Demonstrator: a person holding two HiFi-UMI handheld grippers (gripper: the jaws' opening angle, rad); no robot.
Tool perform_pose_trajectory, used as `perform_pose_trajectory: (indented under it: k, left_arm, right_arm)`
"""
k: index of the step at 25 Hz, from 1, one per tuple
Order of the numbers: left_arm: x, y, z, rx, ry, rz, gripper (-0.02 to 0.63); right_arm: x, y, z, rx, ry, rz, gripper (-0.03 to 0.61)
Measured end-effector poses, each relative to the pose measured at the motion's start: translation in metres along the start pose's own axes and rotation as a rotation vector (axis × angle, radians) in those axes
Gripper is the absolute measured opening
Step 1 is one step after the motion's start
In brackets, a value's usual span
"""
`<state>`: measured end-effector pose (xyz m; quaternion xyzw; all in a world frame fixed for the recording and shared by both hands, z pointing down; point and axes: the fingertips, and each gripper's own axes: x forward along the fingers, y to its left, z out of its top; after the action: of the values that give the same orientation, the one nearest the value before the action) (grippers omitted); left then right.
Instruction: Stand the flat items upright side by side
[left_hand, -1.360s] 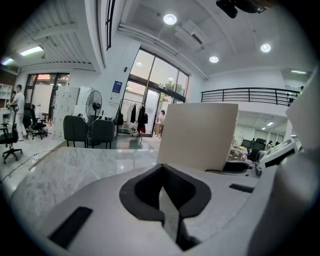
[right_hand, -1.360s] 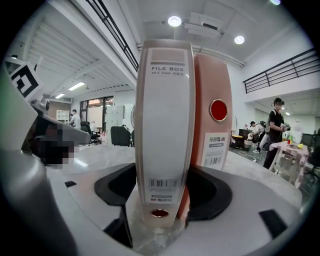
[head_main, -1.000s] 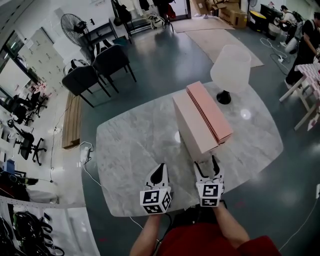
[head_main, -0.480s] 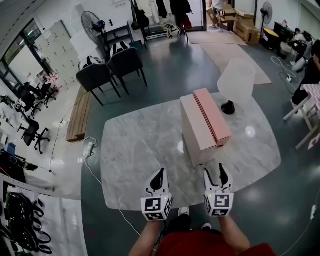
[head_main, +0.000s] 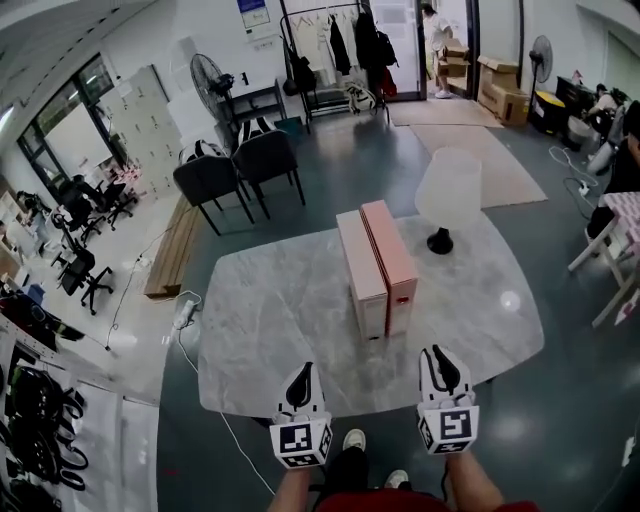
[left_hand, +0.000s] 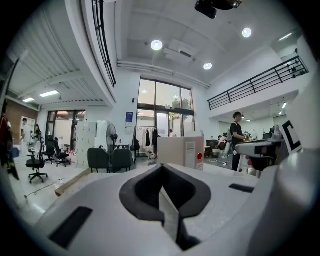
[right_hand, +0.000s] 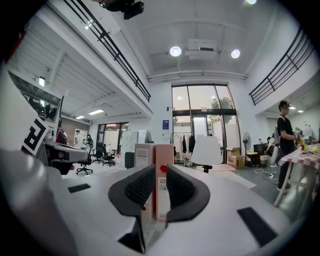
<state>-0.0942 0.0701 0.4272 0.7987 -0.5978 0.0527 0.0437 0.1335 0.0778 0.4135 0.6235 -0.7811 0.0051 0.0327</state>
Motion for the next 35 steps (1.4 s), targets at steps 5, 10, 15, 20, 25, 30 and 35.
perform_pose_trajectory:
  k: [5, 10, 15, 20, 25, 30, 35]
  left_arm:
    - [-0.037, -0.037, 0.024, 0.046, -0.057, 0.025, 0.003]
    - [-0.066, -0.062, 0.048, 0.094, -0.12, 0.045, 0.003]
    - [-0.084, -0.071, 0.062, 0.104, -0.17, 0.05, 0.003]
    - [-0.089, -0.079, 0.065, 0.119, -0.172, 0.04, 0.003]
    - [-0.095, -0.08, 0.069, 0.119, -0.18, 0.046, 0.003]
    - [-0.1, -0.076, 0.067, 0.115, -0.181, 0.053, 0.003]
    - [-0.102, -0.074, 0.063, 0.113, -0.175, 0.059, 0.003]
  right_arm:
    - [-0.042, -0.022, 0.02, -0.019, -0.031, 0.021, 0.006]
    - [-0.071, -0.037, 0.041, -0.026, -0.056, 0.024, -0.002]
    - [-0.088, -0.042, 0.06, -0.031, -0.096, 0.022, -0.002]
    - [-0.096, -0.046, 0.064, -0.032, -0.108, 0.008, -0.002]
    - [-0.098, -0.041, 0.068, -0.039, -0.118, 0.017, -0.002]
    - [-0.099, -0.035, 0.071, -0.049, -0.128, 0.024, -0.002]
    - [-0.099, -0.029, 0.071, -0.056, -0.124, 0.03, -0.002]
